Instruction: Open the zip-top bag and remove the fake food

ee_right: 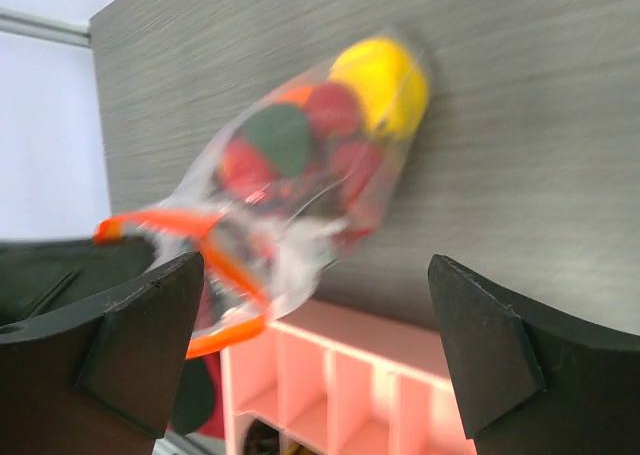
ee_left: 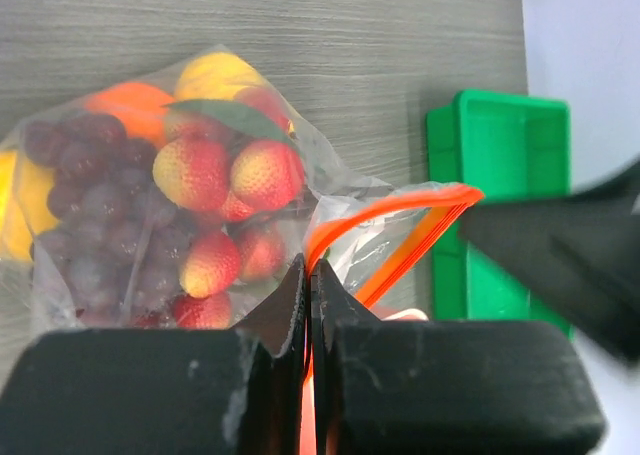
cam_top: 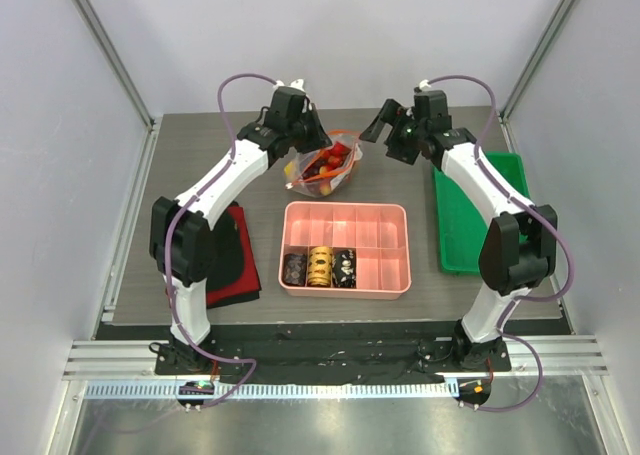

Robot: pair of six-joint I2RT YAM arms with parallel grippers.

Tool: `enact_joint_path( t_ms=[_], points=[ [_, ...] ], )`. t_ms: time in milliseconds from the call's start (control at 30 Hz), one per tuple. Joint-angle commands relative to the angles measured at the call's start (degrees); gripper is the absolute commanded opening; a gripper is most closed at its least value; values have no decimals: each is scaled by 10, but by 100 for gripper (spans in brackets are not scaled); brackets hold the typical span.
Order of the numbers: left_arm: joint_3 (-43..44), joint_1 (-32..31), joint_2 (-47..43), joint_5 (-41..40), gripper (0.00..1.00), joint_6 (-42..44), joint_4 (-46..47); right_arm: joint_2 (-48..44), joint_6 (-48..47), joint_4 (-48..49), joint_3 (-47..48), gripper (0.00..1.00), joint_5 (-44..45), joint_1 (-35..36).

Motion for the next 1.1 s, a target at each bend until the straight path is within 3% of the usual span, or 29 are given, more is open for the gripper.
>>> enact_joint_path(
  t_ms=[0,133,267,400,700,800,833,900,1067],
  points=[
    [5,4,-16,-17,0,-71,46,-71,74,-25,-10,98,54,54],
    [7,4,-11,-13,0,-104,68,-75,94,-15,-38,87,87,92],
    [6,4,-12,-6,0,-119,82,-46,96,3,-30,62,94,94],
    [8,5,-16,-3,0,-122,81,4,76,-15,13,50,105,94],
    [5,10,-20,6,0,-123,83,57,-18,-49,62,48,130,95],
    [1,10,-26,3,0,-120,76,85,-65,-54,102,24,139,94],
    [-2,10,-29,0,0,-120,75,91,-77,-54,113,10,139,94],
    [-15,10,-35,-15,0,-120,73,114,-102,-72,152,1,171,94],
    [-35,13,-39,-27,0,-141,85,161,-145,-126,227,2,223,95]
  ],
)
